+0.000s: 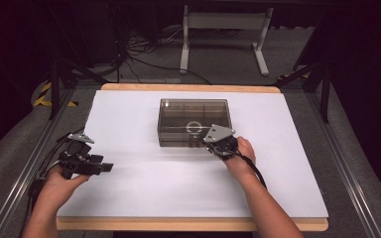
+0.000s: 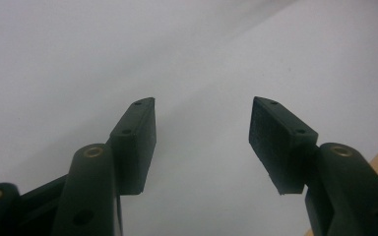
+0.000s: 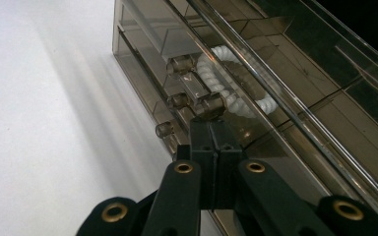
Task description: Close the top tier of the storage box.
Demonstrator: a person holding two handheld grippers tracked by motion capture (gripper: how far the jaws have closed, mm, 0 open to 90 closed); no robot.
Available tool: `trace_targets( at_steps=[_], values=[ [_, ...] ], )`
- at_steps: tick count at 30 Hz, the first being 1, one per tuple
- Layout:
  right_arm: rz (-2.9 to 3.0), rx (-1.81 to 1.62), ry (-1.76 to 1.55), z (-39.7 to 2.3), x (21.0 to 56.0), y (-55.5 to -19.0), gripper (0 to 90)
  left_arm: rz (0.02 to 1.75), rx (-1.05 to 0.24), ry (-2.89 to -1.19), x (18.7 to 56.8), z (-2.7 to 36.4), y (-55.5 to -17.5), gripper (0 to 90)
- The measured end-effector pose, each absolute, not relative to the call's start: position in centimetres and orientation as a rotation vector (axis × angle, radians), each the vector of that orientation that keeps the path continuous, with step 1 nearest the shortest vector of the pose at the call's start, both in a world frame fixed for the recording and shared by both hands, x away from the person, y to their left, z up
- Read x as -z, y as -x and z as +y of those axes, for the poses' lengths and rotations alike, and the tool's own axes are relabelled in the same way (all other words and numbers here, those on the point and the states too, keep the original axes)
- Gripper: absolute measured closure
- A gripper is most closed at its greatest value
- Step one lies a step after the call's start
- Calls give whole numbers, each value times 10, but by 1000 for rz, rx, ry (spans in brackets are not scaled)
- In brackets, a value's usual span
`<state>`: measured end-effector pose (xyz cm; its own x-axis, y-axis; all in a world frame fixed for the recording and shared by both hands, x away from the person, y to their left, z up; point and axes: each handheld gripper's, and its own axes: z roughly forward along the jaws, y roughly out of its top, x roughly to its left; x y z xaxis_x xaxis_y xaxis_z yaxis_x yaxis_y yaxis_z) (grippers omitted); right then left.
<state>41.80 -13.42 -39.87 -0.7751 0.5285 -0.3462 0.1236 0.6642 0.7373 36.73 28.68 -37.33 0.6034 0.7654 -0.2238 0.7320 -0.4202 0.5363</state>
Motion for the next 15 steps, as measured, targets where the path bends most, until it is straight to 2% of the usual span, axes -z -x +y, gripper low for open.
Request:
trace_targets(
  at_steps=[15],
  values=[
    [2287, -985, -567, -132, 401, -423, 900, 1177, -71, -2233, 374, 287, -367, 443]
  ],
)
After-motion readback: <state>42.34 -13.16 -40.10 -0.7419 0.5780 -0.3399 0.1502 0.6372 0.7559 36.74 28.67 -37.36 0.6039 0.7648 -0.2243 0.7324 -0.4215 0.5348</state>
